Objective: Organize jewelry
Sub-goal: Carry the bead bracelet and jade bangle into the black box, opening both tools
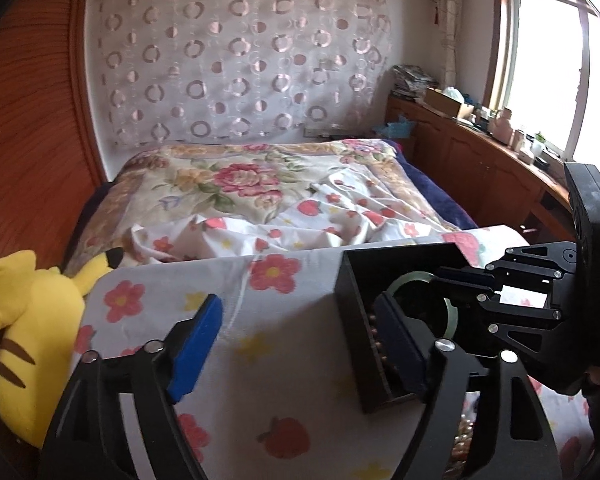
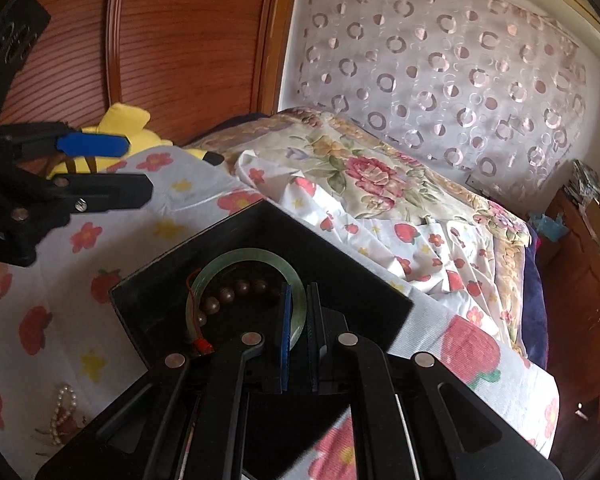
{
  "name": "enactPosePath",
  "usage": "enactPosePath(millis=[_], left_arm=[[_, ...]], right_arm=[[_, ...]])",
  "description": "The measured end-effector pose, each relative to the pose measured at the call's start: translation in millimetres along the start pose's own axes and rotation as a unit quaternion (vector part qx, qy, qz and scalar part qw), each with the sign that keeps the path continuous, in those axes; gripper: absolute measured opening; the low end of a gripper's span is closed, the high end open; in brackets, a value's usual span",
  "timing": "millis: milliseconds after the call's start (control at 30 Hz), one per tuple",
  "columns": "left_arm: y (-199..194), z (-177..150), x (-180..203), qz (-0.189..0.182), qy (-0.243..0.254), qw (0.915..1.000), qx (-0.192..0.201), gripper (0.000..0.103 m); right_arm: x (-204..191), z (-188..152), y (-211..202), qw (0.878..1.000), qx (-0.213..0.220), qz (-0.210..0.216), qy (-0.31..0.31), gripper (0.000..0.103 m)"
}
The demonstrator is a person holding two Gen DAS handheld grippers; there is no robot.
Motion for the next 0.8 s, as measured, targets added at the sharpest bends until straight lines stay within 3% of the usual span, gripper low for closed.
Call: enactPosePath(millis=[333,467,800], left_arm=[[-13,-11,-12,0.02,-0.003,0.9998,0.006,0.085],[-20,-16,-10,0.023,-0.003,0.9997,0.01,0.086],[-43,-47,5,0.016,-0.007,0.9997,0.015,0.089]], right_arm=[[-8,0,-1,1.0,-0.007,-0.022,-0.014,0.01],[-2,0,-11,0.999,0.001,-0.032,-0.006,0.034],[4,-37,-66,0.999,0.009,-0.018,0.031,0.034]])
Point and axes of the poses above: each gripper's, at about its wrist camera, not at the fingertips, and y roughly the way its jaws point, x to its right, z to its top, the point moved 3 cm from there along y, roughly the way its jaws point, and after that the axes turned 11 degrees about -z, right-handed, at the moved point
